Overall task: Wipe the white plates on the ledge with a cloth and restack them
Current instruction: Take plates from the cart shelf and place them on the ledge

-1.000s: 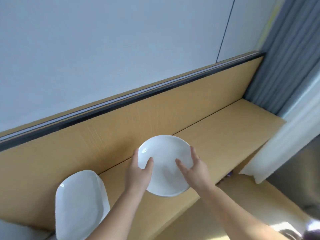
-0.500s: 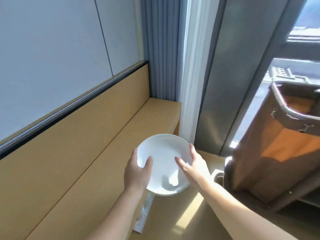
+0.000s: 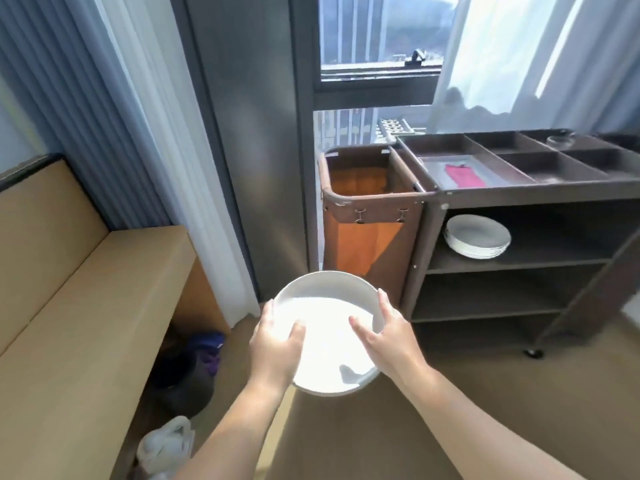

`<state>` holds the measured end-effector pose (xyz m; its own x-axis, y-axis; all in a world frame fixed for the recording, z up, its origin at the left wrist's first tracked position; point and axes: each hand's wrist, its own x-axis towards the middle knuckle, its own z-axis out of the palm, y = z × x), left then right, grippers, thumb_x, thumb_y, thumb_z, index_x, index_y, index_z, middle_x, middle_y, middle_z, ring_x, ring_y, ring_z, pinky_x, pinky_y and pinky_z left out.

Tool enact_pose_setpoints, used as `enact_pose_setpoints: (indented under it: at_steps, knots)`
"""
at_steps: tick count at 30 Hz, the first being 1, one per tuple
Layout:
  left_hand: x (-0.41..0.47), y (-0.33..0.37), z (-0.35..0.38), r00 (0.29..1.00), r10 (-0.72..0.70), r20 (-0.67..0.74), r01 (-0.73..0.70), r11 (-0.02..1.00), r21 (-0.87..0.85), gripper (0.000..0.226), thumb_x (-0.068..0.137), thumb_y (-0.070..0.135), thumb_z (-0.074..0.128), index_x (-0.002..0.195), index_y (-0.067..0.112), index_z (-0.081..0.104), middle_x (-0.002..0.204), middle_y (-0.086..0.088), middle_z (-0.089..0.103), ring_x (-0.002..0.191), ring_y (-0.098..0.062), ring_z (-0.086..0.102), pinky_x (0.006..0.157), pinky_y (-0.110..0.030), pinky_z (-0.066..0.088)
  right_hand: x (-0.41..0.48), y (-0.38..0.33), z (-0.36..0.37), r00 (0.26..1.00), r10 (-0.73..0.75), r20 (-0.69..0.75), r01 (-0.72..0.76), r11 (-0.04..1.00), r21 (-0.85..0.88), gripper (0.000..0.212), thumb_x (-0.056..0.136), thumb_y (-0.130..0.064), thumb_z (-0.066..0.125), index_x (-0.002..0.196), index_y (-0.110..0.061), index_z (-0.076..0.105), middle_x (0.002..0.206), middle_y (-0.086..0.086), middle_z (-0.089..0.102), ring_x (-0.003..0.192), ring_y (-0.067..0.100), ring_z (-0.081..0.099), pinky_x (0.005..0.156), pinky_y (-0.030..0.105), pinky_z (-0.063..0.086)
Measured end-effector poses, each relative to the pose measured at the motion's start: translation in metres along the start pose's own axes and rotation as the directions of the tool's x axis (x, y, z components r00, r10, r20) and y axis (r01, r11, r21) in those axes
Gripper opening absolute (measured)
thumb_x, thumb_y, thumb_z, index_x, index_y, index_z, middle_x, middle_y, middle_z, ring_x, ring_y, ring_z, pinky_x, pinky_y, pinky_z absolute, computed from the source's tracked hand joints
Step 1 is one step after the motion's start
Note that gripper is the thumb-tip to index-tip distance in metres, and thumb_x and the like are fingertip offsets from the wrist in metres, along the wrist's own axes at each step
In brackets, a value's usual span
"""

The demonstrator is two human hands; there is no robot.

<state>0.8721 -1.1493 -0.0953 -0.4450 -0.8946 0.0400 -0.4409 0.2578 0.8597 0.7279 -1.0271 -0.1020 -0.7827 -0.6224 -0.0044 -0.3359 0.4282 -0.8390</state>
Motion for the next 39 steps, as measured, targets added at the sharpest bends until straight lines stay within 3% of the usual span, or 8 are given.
enact_pose_setpoints:
  at_steps: [4,9,15,19,26,29,34,39]
  knots:
    - [-0.021,0.047,0.083,0.994,-0.027,0.111,0.036,0.996,-0.084,0.064,0.086,0.043,0.058,0.144,0.025,0.038,0.131,0.002,0.055,0.110,-0.018,0.054,0.092,-0.029,0.046,0.007,0.053,-0.083,0.999,-0.007,-0.044,0.003,0.997,-0.082,0.059,0.091,-0.047,0.059,0.140,-0.028,0.034,0.118,-0.011,0.057,0.095,0.006,0.057,0.060,0.009,0.042]
    - [-0.033,0.090,0.167,0.971,0.016,0.238,0.003,0.997,-0.077,0.076,0.071,0.058,0.049,0.141,0.031,0.039,0.129,0.012,0.054,0.117,-0.015,0.052,0.100,-0.034,0.042,0.015,0.112,-0.160,0.988,0.087,-0.124,-0.098,0.991,-0.086,0.068,0.083,-0.061,0.053,0.138,-0.025,0.036,0.117,-0.006,0.059,0.105,0.014,0.057,0.078,0.026,0.043]
    - [-0.026,0.127,0.246,0.944,0.079,0.319,-0.063,0.996,-0.061,0.070,0.084,0.048,0.055,0.147,0.024,0.034,0.140,0.003,0.049,0.127,-0.020,0.047,0.105,-0.033,0.038,0.037,0.162,-0.215,0.956,0.210,-0.207,-0.217,0.976,-0.013,0.078,0.086,-0.057,0.057,0.150,-0.028,0.024,0.135,-0.009,0.046,0.126,0.017,0.047,0.091,0.024,0.037]
    - [-0.006,0.140,0.294,0.923,0.117,0.366,-0.080,0.990,-0.117,0.070,0.081,0.048,0.055,0.145,0.025,0.036,0.133,0.008,0.053,0.119,-0.016,0.051,0.094,-0.025,0.037,0.062,0.187,-0.238,0.933,0.250,-0.260,-0.262,0.965,-0.012,0.085,0.089,-0.050,0.060,0.155,-0.023,0.014,0.154,-0.002,0.033,0.139,0.015,0.033,0.102,0.023,0.030]
    - [0.029,0.164,0.365,0.915,0.063,0.398,-0.001,0.988,-0.155,0.038,0.087,0.027,0.063,0.120,0.031,0.045,0.096,0.020,0.059,0.089,-0.003,0.059,0.072,-0.025,0.045,0.116,0.227,-0.271,0.909,0.276,-0.314,-0.278,0.960,0.041,0.085,0.082,-0.054,0.062,0.152,-0.028,0.022,0.145,-0.005,0.044,0.131,0.015,0.043,0.106,0.031,0.038]
    - [0.036,0.172,0.390,0.916,0.066,0.396,-0.009,0.990,-0.143,0.040,0.084,0.033,0.060,0.121,0.030,0.045,0.099,0.020,0.058,0.091,-0.008,0.059,0.077,-0.029,0.045,0.133,0.242,-0.284,0.908,0.292,-0.300,-0.285,0.956,0.069,0.073,0.082,-0.050,0.063,0.145,-0.032,0.030,0.132,-0.010,0.051,0.122,0.015,0.050,0.095,0.031,0.044]
    - [0.038,0.191,0.438,0.944,0.016,0.329,0.022,0.994,-0.111,0.045,0.087,0.023,0.062,0.128,0.023,0.045,0.097,0.020,0.055,0.093,-0.012,0.056,0.081,-0.027,0.042,0.165,0.280,-0.313,0.933,0.253,-0.254,-0.229,0.966,0.120,0.046,0.085,-0.033,0.068,0.120,-0.038,0.038,0.112,-0.014,0.059,0.103,0.007,0.057,0.071,0.010,0.042]
    - [0.024,0.212,0.489,0.960,-0.065,0.273,0.109,0.983,-0.148,0.045,0.086,0.018,0.061,0.128,0.028,0.048,0.103,0.023,0.059,0.094,0.008,0.056,0.074,-0.018,0.044,0.201,0.319,-0.360,0.975,0.192,-0.115,-0.177,0.976,0.129,0.061,0.078,-0.052,0.063,0.134,-0.040,0.040,0.124,-0.017,0.056,0.117,0.008,0.052,0.093,0.032,0.047]
